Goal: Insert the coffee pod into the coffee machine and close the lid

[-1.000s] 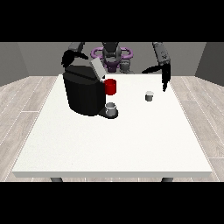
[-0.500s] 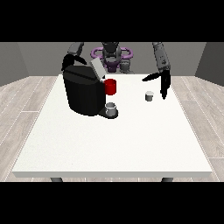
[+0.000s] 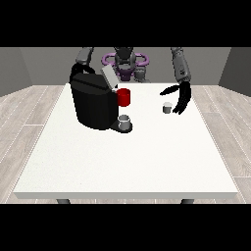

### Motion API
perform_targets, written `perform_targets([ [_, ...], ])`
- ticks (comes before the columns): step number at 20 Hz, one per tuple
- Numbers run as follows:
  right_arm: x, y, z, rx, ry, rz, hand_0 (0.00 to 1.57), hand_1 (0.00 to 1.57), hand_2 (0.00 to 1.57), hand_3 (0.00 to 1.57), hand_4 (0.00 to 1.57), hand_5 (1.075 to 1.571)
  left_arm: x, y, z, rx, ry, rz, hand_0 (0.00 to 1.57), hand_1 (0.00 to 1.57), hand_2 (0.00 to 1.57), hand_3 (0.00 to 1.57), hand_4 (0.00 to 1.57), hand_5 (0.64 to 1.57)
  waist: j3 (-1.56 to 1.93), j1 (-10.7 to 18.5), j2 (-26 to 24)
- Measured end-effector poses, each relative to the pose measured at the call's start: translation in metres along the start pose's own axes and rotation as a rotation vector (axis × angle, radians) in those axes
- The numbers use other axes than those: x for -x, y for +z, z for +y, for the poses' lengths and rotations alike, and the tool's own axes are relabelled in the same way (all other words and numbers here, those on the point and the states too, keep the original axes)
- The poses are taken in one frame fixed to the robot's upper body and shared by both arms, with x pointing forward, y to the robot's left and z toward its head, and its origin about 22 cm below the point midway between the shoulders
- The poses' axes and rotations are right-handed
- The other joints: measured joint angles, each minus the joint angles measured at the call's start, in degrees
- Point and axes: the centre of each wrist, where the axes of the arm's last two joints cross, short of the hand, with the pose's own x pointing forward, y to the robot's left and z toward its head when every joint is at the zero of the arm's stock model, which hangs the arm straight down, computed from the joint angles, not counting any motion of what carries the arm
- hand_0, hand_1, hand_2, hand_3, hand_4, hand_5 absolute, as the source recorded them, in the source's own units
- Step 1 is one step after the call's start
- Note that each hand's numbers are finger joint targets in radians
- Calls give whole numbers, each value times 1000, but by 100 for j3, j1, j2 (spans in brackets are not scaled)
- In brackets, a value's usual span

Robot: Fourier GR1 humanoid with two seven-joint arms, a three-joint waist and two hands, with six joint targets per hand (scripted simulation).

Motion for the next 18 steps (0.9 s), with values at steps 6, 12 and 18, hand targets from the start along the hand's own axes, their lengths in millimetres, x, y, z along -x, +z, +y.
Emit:
perform_targets([
  [6, -1, -3, 0, 2, 9, -11, 0, 0, 0, 0, 432, 1571, 8, 0, 5, -3, -128, 9, 536, 536, 692, 440, 0, 1571, 0, -81, 162],
  [12, 0, -1, 4, -6, 3, 1, 0, 0, 0, 0, 515, 1571, 11, -3, 2, -18, -226, -7, 719, 719, 851, 619, 151, 1571, 0, -129, 133],
  [18, -1, 1, 10, -3, 0, 2, 0, 0, 0, 0, 515, 1571, 11, -8, -2, -79, -263, -35, 836, 836, 974, 748, 380, 1571, -1, -164, 135],
])
